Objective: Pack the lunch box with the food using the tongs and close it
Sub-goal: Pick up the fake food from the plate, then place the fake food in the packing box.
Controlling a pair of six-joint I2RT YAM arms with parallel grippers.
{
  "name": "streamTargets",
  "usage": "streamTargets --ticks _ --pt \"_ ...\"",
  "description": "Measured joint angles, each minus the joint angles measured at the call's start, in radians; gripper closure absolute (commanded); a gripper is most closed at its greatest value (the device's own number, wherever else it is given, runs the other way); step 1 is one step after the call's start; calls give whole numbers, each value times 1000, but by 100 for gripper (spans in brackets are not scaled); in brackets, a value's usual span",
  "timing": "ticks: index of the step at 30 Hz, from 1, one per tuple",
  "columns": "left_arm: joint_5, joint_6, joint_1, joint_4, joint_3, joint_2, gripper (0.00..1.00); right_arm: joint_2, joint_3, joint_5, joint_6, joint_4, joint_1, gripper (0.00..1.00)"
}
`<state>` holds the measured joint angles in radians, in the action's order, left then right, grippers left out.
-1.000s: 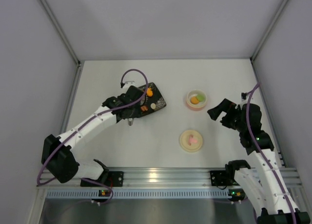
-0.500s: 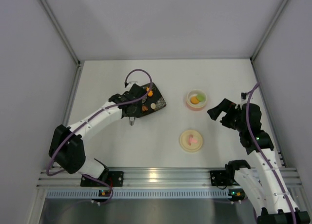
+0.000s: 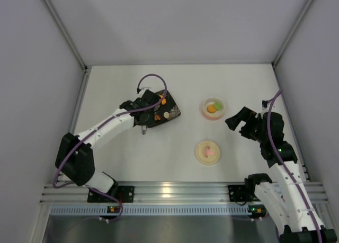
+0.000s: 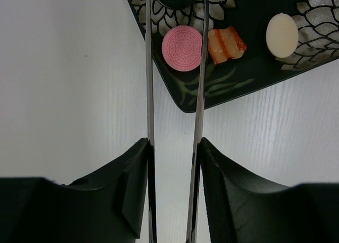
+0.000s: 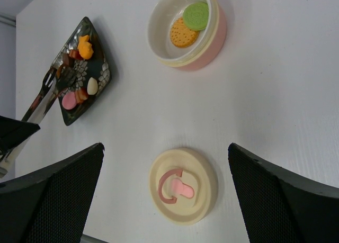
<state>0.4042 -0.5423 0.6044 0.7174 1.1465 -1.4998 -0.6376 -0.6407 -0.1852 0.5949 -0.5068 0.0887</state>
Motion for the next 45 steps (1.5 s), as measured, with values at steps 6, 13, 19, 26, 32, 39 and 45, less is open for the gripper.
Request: streamTargets --ticks 6,13,19,26,32,39,45 --pt "-5 11 0 -2 19 -21 62 0 2 0 0 3 0 0" --pt "-26 14 -1 2 37 -28 65 1 7 0 0 5 0 1" --pt "-67 13 1 22 73 -3 64 1 7 0 0 5 0 1" --pt "-79 6 65 62 139 44 64 1 8 0 4 5 0 1" --pt "-70 -11 195 82 264 16 64 1 8 1 4 4 0 0" --pt "-70 -13 330 78 478 -161 64 15 7 10 2 -2 0 0" --pt "-76 -9 368 69 593 -313 64 29 3 35 -3 -13 0 1"
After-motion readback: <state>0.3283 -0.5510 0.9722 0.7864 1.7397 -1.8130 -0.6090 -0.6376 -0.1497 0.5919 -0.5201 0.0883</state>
